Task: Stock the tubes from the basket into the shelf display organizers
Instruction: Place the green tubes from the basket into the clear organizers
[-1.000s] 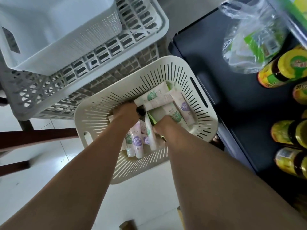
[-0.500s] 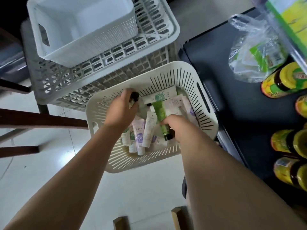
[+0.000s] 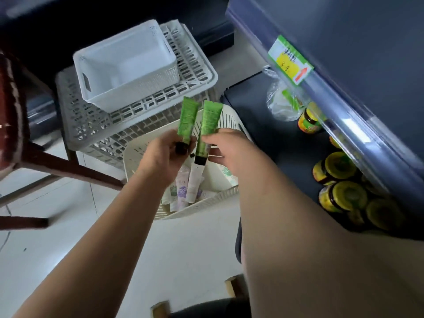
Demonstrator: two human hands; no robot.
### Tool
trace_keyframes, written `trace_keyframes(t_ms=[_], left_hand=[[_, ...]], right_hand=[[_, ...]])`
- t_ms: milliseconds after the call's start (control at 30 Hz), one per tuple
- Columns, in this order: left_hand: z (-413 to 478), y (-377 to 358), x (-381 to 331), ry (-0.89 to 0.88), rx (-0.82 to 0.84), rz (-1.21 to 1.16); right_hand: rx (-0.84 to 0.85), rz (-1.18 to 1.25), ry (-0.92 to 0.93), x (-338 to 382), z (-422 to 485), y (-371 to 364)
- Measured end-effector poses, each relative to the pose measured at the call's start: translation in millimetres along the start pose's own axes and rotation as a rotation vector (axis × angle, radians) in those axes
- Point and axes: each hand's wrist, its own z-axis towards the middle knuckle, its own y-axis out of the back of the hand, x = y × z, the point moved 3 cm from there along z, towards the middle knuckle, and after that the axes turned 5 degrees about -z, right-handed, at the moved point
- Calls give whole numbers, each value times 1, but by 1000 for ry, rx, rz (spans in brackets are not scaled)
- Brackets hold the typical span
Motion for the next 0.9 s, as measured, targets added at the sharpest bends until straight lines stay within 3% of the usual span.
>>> trace_keyframes(t_ms=[233,433,567,700,900], left_hand=[[-40,-38,-3,79,221,-122],[-72,-80,-21,-232,223,143],[-106,-120,-23,-247,353,129],[-128,-141,-17,-271,453,190],[-157,-163,-22,-284,605,183]], right_hand=[[-114,14,254,44,-70,23],[-241,56,439,84,-123,35],[-330,49,443,100,-151,38],[-451,267,387,102,-168,43],[-414,498,467,109,-208,71]])
